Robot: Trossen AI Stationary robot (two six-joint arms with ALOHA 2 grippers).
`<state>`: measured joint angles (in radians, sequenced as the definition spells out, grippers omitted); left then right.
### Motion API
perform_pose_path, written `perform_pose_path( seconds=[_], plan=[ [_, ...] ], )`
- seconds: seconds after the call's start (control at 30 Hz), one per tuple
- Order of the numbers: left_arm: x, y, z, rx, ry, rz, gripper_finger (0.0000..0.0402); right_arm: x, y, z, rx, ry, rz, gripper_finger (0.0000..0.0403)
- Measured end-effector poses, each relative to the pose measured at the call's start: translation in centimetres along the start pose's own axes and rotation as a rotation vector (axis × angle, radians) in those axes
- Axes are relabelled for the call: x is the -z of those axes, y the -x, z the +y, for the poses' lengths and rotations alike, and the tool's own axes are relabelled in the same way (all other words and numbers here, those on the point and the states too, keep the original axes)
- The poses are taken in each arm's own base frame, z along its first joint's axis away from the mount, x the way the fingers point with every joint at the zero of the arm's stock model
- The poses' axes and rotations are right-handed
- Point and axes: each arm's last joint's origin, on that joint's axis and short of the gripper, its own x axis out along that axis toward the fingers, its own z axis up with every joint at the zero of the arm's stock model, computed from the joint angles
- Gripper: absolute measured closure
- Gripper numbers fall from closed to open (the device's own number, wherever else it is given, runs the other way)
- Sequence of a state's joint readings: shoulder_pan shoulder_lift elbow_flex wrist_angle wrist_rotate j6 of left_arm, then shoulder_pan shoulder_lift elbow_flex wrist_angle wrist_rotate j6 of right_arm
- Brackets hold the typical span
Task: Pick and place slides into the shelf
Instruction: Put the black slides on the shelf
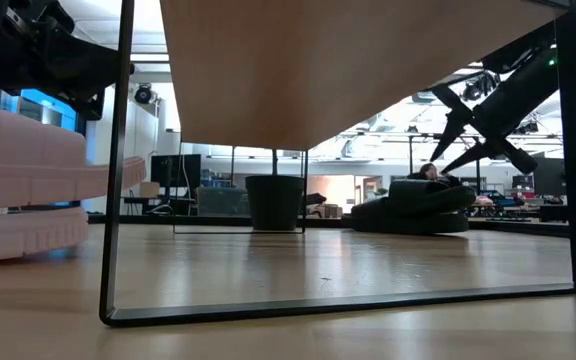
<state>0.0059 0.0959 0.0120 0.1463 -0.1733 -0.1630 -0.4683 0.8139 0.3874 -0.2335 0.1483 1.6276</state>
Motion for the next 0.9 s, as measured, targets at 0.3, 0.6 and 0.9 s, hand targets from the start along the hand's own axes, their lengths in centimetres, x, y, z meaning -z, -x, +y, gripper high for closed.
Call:
perform_pose_path(
  seconds=[0.3, 0.6, 0.9],
  plan=[
    [0.0, 0.0, 0.0, 0.0, -0.001, 0.0, 0.0318, 0.0, -0.9, -0.1, 0.026, -0.032, -0.034, 0.0295],
    [0.3, 0.0, 0.0, 0.0, -0.006, 0.031, 0.0318, 0.0, -1.6, -0.1, 0.034, -0.063, -0.078, 0.0295],
    [0.5, 0.0, 0.1, 0.0, -0.009, 0.051, 0.0318, -0.4, -2.6, 0.0, 0.033, -0.088, -0.082, 0.0295]
  ],
)
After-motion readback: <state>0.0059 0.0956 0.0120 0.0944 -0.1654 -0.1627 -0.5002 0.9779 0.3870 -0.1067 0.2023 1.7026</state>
